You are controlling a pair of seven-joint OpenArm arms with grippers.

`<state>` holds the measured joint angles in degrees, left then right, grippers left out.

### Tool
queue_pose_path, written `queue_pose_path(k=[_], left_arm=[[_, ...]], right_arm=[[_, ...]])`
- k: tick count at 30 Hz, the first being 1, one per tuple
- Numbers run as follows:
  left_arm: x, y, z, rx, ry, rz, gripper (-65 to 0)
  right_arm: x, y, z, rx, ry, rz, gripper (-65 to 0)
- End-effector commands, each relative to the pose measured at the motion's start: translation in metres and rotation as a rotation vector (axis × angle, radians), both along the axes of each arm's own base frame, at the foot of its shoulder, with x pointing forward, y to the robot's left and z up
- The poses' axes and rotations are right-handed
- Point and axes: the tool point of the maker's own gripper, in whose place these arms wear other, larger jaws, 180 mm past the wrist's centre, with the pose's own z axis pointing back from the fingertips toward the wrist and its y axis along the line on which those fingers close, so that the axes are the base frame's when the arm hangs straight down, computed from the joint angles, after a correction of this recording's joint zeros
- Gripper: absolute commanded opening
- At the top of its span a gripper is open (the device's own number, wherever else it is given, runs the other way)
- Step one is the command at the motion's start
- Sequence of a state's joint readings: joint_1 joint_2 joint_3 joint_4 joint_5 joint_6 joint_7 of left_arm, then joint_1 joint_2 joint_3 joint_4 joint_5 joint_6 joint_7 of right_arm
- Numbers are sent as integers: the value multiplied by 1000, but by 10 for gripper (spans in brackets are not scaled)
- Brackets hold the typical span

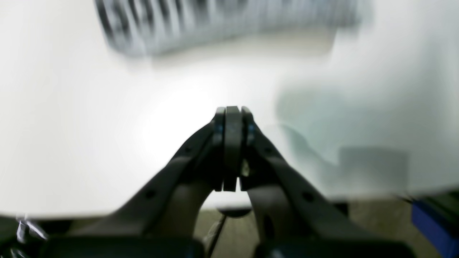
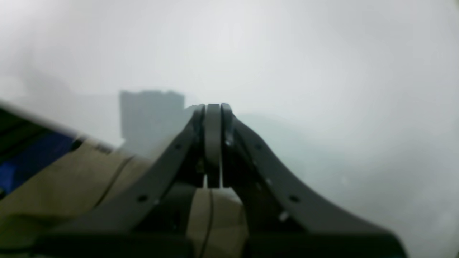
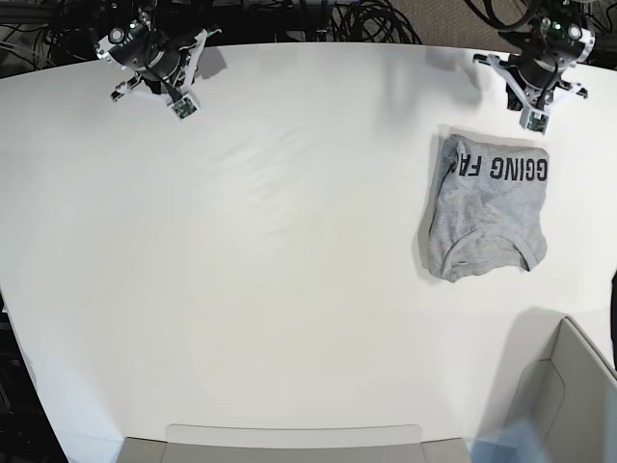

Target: Fold the T-shirt properly

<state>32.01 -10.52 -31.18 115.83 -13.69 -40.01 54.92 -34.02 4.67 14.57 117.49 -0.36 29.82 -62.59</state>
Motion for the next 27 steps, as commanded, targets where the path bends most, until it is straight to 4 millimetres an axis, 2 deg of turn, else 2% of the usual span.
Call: queue_pose_path(k=[1, 5, 9, 11, 14, 17, 20, 22, 25, 27], left_arm=[[-6, -2, 6, -1, -27, -25, -650], [-52, -13, -2, -49, -4, -25, -650], [-87, -12, -13, -57, 94, -7, -650], [-107, -13, -24, -74, 160, 7, -650], [-131, -20, -44, -122, 236, 19, -650], [-157, -28, -66, -173, 320, 42, -650], [-186, -42, -94, -223, 388, 39, -650], [-209, -54, -116, -256, 425, 29, -650], [-251, -61, -142, -303, 487, 70, -650], [-258, -63, -162, -328, 493, 110, -650]], right_arm=[[-6, 0, 3, 0, -1, 10, -650], [-42, 0, -6, 0, 88, 7, -650], [-71, -28, -9, -54, 152, -59, -650], [-88, -36, -10, -70, 193, -57, -650], [-112, -36, -11, -65, 258, 32, -650], [-131, -38, -16, -59, 314, 40, -650], [-147, -35, -31, -22, 365, 16, -650], [-159, -22, -48, 63, 370, -22, -650], [-184, -10, -75, 129, 406, -74, -650], [-191, -4, -93, 160, 408, -115, -650]])
